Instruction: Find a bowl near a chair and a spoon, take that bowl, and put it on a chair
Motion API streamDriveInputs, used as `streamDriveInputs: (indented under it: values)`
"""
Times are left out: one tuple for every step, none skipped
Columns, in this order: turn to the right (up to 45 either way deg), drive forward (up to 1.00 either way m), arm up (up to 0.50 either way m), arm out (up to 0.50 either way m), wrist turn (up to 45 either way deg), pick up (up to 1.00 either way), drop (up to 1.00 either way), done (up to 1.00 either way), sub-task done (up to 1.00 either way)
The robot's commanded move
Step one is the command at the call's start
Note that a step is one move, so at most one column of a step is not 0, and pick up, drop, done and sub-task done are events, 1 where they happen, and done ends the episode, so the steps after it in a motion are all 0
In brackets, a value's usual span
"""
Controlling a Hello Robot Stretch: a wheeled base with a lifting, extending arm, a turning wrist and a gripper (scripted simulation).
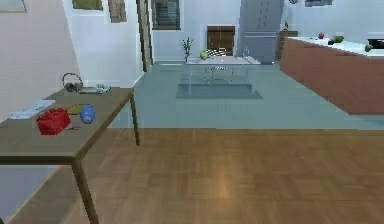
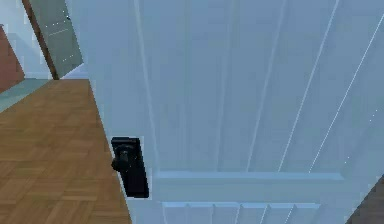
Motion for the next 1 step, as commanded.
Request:
streamDriveInputs:
  values:
    - [0.0,0.35,0.0,0.0,0.0,0.0,0.0,0.0,0.0]
